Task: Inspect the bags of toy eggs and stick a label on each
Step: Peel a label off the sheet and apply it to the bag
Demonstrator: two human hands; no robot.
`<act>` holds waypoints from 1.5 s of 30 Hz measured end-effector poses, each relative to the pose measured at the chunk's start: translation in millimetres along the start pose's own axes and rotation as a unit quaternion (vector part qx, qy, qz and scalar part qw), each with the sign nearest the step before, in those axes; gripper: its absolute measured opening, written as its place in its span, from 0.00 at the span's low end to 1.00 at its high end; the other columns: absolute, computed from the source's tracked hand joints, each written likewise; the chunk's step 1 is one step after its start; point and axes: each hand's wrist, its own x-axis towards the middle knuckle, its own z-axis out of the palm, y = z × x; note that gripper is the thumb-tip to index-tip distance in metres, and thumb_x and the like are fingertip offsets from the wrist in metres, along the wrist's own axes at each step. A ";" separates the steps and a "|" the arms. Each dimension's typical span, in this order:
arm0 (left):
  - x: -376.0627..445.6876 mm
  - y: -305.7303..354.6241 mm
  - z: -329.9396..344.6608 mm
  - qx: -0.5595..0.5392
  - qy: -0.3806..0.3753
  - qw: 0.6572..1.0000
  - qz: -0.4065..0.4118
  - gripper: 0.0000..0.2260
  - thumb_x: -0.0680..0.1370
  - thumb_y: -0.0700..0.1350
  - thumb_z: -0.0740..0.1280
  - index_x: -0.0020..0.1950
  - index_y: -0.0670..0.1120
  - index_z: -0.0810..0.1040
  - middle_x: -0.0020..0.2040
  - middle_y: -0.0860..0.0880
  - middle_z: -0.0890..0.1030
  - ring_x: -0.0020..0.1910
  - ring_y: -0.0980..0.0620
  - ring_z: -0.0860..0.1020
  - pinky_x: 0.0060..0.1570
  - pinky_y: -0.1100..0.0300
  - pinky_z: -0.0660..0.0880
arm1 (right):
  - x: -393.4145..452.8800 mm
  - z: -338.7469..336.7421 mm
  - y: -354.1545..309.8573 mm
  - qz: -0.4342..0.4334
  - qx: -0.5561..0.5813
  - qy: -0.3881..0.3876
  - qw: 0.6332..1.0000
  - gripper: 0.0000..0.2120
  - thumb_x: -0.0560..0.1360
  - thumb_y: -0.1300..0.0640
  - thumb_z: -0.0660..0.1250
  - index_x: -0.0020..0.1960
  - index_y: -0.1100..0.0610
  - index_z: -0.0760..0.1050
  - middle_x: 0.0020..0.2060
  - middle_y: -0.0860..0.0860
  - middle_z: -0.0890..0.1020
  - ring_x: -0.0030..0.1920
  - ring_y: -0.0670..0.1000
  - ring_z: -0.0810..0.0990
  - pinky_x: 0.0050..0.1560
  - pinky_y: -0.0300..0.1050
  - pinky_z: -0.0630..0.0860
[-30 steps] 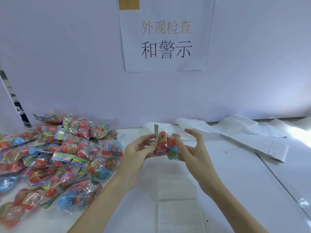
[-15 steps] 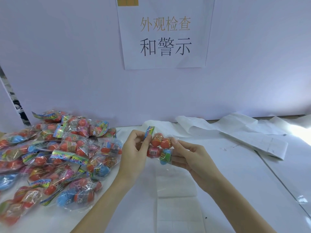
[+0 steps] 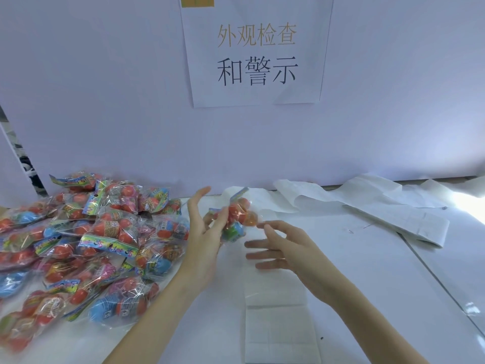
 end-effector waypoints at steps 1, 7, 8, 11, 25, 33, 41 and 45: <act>0.1 0.6 -1.7 0.022 -0.004 0.999 0.027 0.17 0.85 0.44 0.66 0.68 0.63 0.71 0.55 0.41 0.85 0.51 0.41 0.86 0.48 0.46 0.84 | -1.2 -0.3 0.7 0.001 -0.056 -0.016 0.998 0.15 0.85 0.47 0.64 0.68 0.53 0.73 0.50 0.54 0.89 0.49 0.55 0.88 0.53 0.48 0.85; 1.2 0.1 -6.9 0.152 -0.003 0.984 0.090 0.06 0.86 0.42 0.65 0.56 0.52 0.79 0.50 0.43 0.83 0.34 0.43 0.83 0.38 0.52 0.80 | -7.4 -15.1 3.1 -0.031 -0.342 -0.162 0.925 0.31 0.72 0.42 0.79 0.70 0.41 0.71 0.61 0.38 0.80 0.62 0.35 0.78 0.67 0.34 0.73; 1.3 -0.5 -6.8 0.160 -0.003 0.982 0.098 0.08 0.85 0.40 0.66 0.53 0.52 0.80 0.50 0.46 0.84 0.35 0.45 0.84 0.35 0.56 0.80 | -7.7 -17.0 3.6 -0.045 -0.379 -0.161 0.910 0.30 0.71 0.43 0.80 0.69 0.41 0.72 0.62 0.36 0.79 0.64 0.33 0.76 0.67 0.33 0.71; 1.6 -2.8 -6.2 0.170 -0.012 0.980 0.106 0.10 0.83 0.38 0.69 0.51 0.53 0.84 0.52 0.50 0.84 0.42 0.46 0.85 0.35 0.57 0.81 | -3.2 -20.2 6.6 -0.101 -0.406 -0.101 0.902 0.19 0.74 0.51 0.79 0.62 0.48 0.77 0.59 0.39 0.82 0.62 0.34 0.78 0.65 0.35 0.73; -7.7 -1.3 -3.3 0.178 -0.180 0.966 0.055 0.20 0.73 0.52 0.78 0.64 0.56 0.80 0.66 0.47 0.80 0.61 0.50 0.82 0.59 0.57 0.80 | 10.2 -19.7 13.2 -0.283 -0.328 0.161 0.887 0.05 0.80 0.55 0.72 0.46 0.49 0.85 0.40 0.40 0.79 0.46 0.38 0.79 0.44 0.28 0.68; -5.2 -7.9 -0.1 0.165 -0.116 0.978 0.053 0.03 0.80 0.42 0.74 0.52 0.46 0.83 0.47 0.55 0.82 0.48 0.53 0.82 0.40 0.61 0.79 | 6.5 -14.5 9.1 -0.263 -0.285 0.174 0.905 0.14 0.81 0.39 0.60 0.59 0.45 0.78 0.45 0.33 0.83 0.50 0.36 0.80 0.44 0.29 0.72; 0.6 -4.4 -5.2 0.165 -0.018 0.985 0.037 0.08 0.82 0.47 0.70 0.44 0.50 0.81 0.44 0.44 0.82 0.42 0.51 0.77 0.34 0.56 0.77 | 10.1 -19.1 14.1 -0.272 -0.306 0.167 0.897 0.11 0.81 0.57 0.71 0.62 0.49 0.78 0.52 0.35 0.81 0.52 0.40 0.79 0.51 0.32 0.74; -0.5 -6.0 -3.0 0.193 -0.013 0.979 0.061 0.08 0.83 0.49 0.69 0.45 0.50 0.81 0.45 0.41 0.80 0.43 0.50 0.75 0.38 0.49 0.78 | 12.1 -19.8 16.7 -0.262 -0.276 0.162 0.910 0.07 0.81 0.58 0.71 0.57 0.48 0.80 0.45 0.33 0.83 0.48 0.41 0.81 0.49 0.29 0.74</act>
